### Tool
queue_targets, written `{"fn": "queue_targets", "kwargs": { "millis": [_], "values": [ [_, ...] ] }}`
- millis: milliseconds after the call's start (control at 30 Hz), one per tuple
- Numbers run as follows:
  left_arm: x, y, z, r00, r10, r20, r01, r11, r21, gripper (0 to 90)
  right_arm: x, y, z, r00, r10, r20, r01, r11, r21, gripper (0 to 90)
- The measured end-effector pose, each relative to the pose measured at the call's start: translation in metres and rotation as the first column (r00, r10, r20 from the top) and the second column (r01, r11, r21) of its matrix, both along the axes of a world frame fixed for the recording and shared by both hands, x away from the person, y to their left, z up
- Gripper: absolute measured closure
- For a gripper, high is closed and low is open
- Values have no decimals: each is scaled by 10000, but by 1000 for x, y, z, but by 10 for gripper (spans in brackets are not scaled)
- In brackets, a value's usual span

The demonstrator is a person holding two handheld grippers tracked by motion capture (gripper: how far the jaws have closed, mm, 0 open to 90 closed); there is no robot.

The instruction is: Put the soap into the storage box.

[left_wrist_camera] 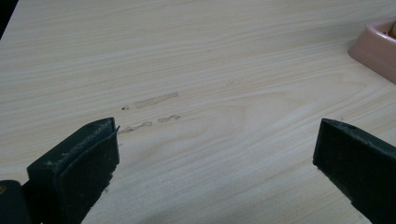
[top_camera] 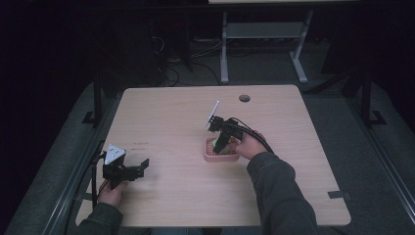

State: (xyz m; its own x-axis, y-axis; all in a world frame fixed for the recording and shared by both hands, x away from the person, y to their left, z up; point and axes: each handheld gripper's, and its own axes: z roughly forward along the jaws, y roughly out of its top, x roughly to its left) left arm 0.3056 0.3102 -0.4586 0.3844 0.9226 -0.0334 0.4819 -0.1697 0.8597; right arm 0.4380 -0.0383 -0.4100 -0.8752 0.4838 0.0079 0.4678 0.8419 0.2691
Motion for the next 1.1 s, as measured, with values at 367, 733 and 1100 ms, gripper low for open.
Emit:
{"fn": "queue_targets", "kwargs": {
  "millis": [367, 733, 1100],
  "values": [
    [0, 0, 0, 10000, -31, 20, 31, 10000, 28, 0, -2, -4, 3, 10000, -25, 34, 25, 9998, 188, 254],
    [-2, 1, 1, 10000, -14, 63, 13, 10000, 45, 0, -6, -10, 12, 9995, -140, 275, 125, 9985, 539, 252],
    [-1, 1, 0, 10000, -21, 25, 20, 10000, 64, 0, -9, -27, 23, 9986, -389, 350, 355, 9952, 913, 252]
  ]
}}
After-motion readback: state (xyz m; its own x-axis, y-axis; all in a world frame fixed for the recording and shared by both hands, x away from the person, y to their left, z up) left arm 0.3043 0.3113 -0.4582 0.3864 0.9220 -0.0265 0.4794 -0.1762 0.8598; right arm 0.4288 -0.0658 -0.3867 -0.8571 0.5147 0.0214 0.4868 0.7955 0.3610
